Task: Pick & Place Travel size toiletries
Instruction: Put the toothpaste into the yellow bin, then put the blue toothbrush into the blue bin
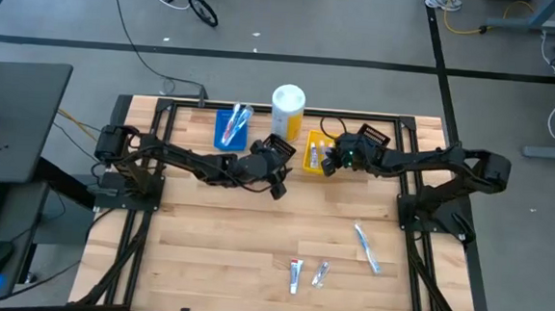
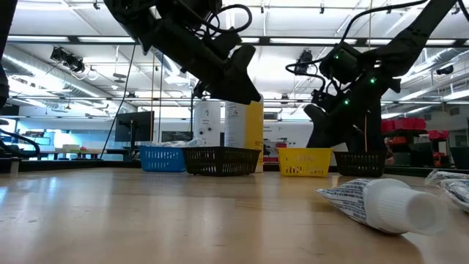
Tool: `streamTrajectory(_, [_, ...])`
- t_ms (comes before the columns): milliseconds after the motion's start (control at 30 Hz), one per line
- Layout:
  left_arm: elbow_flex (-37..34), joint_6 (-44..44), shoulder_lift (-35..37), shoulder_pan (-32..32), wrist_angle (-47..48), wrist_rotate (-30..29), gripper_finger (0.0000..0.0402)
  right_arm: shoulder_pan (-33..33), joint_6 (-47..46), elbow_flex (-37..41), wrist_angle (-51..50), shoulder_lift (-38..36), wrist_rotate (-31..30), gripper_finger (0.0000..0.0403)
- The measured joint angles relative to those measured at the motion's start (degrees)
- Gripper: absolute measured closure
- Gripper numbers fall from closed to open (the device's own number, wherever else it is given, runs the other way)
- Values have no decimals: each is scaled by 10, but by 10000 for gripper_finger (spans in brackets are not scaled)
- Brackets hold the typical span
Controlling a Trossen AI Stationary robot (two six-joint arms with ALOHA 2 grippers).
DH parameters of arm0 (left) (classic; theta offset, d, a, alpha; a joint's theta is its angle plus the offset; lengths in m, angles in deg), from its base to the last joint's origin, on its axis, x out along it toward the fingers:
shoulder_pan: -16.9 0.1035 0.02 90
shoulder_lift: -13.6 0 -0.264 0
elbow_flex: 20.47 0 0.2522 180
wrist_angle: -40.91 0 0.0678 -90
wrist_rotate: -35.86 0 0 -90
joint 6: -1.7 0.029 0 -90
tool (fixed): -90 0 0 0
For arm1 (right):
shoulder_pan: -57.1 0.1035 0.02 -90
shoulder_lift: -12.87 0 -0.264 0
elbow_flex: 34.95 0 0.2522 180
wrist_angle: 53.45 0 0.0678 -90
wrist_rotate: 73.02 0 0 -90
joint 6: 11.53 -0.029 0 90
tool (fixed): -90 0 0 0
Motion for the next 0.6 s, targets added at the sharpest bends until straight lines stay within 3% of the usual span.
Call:
streamTrajectory(267, [0,-1,0,0,1,8,234,3,16,0,53,0,8,252])
streamTrajectory(600, [0,-1,0,-3,7,64,234,60,38,0,166,-14,202,251])
